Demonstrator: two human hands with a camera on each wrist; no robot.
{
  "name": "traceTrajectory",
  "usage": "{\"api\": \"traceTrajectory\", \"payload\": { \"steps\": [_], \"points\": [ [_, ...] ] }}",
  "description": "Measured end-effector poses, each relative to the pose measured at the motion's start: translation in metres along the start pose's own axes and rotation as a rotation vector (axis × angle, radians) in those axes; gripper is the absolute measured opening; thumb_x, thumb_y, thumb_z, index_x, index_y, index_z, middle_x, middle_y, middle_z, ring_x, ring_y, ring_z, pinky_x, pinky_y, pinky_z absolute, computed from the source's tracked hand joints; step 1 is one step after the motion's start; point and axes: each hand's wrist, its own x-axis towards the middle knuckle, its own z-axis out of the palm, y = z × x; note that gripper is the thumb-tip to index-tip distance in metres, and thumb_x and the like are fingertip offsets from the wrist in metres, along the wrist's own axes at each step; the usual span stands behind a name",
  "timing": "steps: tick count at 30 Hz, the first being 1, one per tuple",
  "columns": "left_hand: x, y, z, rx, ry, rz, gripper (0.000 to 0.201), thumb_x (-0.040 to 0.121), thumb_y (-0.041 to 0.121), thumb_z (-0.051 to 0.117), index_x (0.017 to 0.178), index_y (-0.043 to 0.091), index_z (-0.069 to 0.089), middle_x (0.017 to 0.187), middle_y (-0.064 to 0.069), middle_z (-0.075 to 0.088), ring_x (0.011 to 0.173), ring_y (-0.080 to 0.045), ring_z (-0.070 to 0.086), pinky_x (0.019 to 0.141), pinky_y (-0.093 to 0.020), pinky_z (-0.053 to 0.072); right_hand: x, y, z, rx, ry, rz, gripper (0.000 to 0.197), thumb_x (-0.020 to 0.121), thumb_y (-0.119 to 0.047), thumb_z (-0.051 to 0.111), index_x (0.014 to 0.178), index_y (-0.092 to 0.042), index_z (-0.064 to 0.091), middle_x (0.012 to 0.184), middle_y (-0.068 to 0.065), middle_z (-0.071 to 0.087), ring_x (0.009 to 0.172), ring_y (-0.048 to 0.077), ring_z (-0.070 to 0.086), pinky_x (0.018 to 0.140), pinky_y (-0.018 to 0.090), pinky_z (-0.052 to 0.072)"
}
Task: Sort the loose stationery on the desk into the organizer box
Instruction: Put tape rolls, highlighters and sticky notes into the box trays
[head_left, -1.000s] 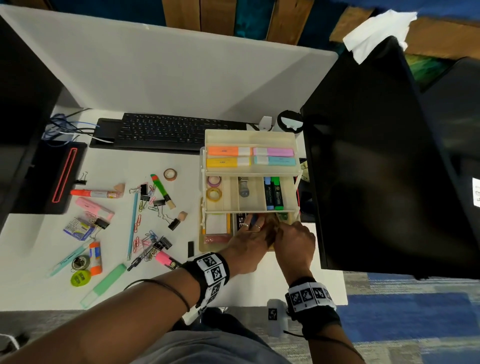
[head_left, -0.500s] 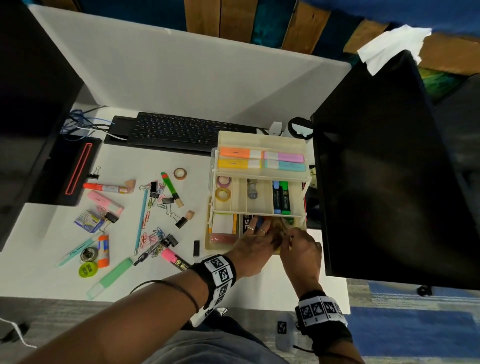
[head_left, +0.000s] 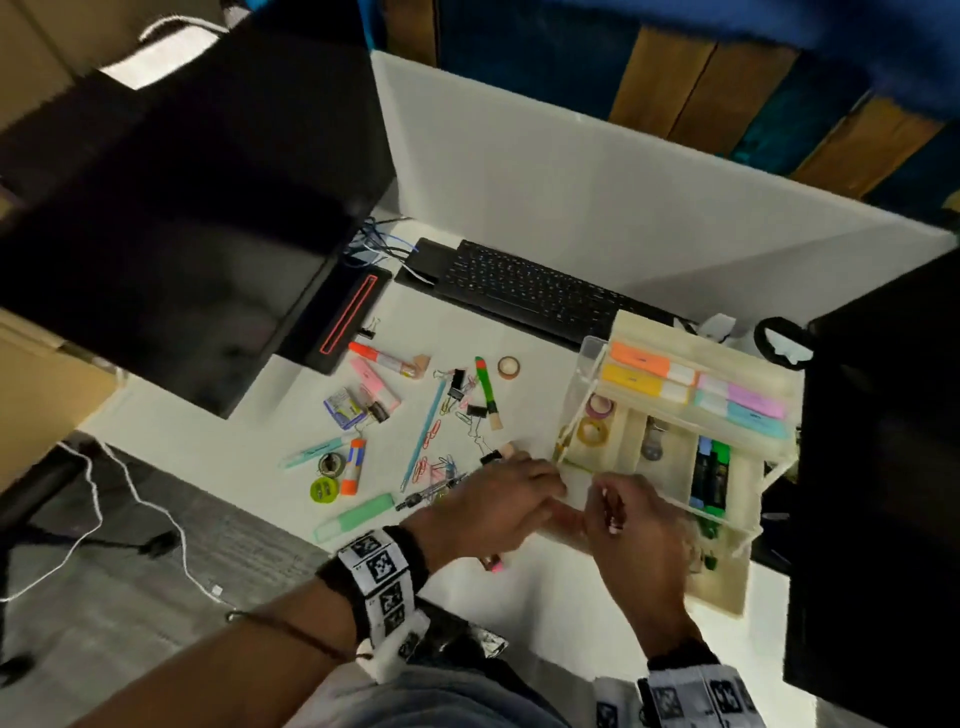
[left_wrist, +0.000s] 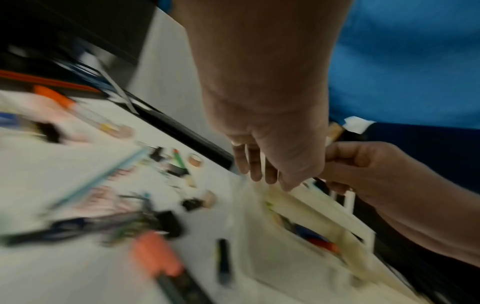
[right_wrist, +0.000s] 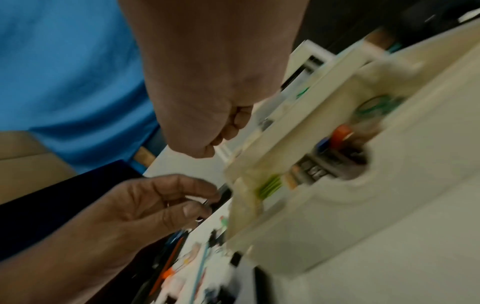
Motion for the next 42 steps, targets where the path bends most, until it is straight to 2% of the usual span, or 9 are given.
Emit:
{"api": "traceTrajectory", "payload": {
  "steps": [4,8,13,19,22,28,35,39,42],
  "points": [
    [-0.073,-0.068,-0.046,-0.036,0.056,-0.372,0.025,0.097,0.022,0.052,0.116,0.027,0.068,0.112,0.006,0.066,0.102,-0.017,0.064,0.081,-0.034,0.055,0.025,-0.044,0.043,0.084,-0.223,-0.115,0.008,0.091,-0.016,0.073,0.095,-0.020,0.068,0.083,-0.003,0.065,0.070,0.014,0.060,0.064,0.035,0.053],
    [-0.132,-0.109,-0.077,0.043,0.087,-0.687,0.020,0.092,0.019,0.055,0.105,0.023,0.070,0.103,0.002,0.072,0.095,-0.024,0.070,0.075,-0.035,0.054,0.048,-0.077,0.095,0.113,-0.409,-0.034,0.010,0.093,-0.028,0.071,0.088,-0.020,0.075,0.078,-0.008,0.075,0.067,0.009,0.069,0.065,0.035,0.060],
    [-0.167,-0.143,-0.086,0.132,0.023,-0.902,0.019,0.086,0.021,0.061,0.104,0.021,0.066,0.105,-0.005,0.062,0.098,-0.029,0.065,0.073,-0.037,0.052,0.073,-0.120,0.154,0.026,-0.481,0.045,0.026,0.092,-0.034,0.070,0.070,-0.020,0.070,0.071,-0.001,0.073,0.062,0.011,0.067,0.052,0.027,0.052],
    [-0.173,-0.166,-0.089,0.309,-0.165,-0.871,0.037,0.079,0.032,0.077,0.113,0.021,0.066,0.107,-0.003,0.063,0.093,-0.024,0.067,0.073,-0.033,0.056,0.087,-0.131,0.206,-0.131,-0.531,0.206,0.048,0.082,-0.057,0.063,0.079,-0.010,0.072,0.072,0.000,0.073,0.065,0.019,0.071,0.056,0.036,0.060],
    [-0.173,-0.174,-0.086,0.345,-0.240,-0.844,0.037,0.084,0.032,0.073,0.118,0.023,0.062,0.110,0.000,0.064,0.096,-0.022,0.069,0.078,-0.030,0.054,0.089,-0.125,0.220,-0.188,-0.562,0.255,0.044,0.076,-0.053,0.064,0.081,-0.010,0.070,0.074,0.003,0.073,0.067,0.020,0.072,0.057,0.033,0.060],
    [-0.170,-0.183,-0.082,0.339,-0.327,-0.840,0.025,0.096,0.028,0.053,0.119,0.021,0.059,0.119,-0.003,0.066,0.108,-0.027,0.068,0.088,-0.037,0.054,0.095,-0.141,0.219,-0.109,-0.556,0.386,0.026,0.071,-0.027,0.074,0.074,-0.005,0.063,0.066,-0.001,0.062,0.060,0.017,0.058,0.045,0.018,0.031],
    [-0.167,-0.190,-0.088,0.095,-0.227,-0.862,0.034,0.087,0.038,0.064,0.115,0.017,0.060,0.116,-0.004,0.063,0.108,-0.026,0.064,0.089,-0.035,0.052,0.097,-0.157,0.208,-0.081,-0.533,0.416,0.028,0.068,-0.038,0.069,0.072,-0.012,0.061,0.068,0.002,0.067,0.067,0.025,0.068,0.055,0.030,0.052],
    [-0.152,-0.179,-0.097,-0.003,-0.164,-0.793,0.038,0.090,0.034,0.060,0.125,0.018,0.061,0.125,-0.002,0.064,0.116,-0.023,0.060,0.096,-0.032,0.049,0.100,-0.170,0.166,-0.066,-0.462,0.269,0.023,0.079,-0.037,0.066,0.068,-0.020,0.056,0.060,-0.005,0.060,0.057,0.013,0.057,0.052,0.030,0.046],
    [-0.128,-0.161,-0.114,-0.046,-0.075,-0.716,0.021,0.089,0.030,0.058,0.106,0.020,0.063,0.106,0.001,0.066,0.100,-0.020,0.062,0.081,-0.029,0.047,0.108,-0.163,0.124,0.065,-0.312,0.199,0.030,0.087,-0.027,0.070,0.068,-0.018,0.049,0.058,0.000,0.055,0.050,0.013,0.047,0.049,0.031,0.035]
  ]
}}
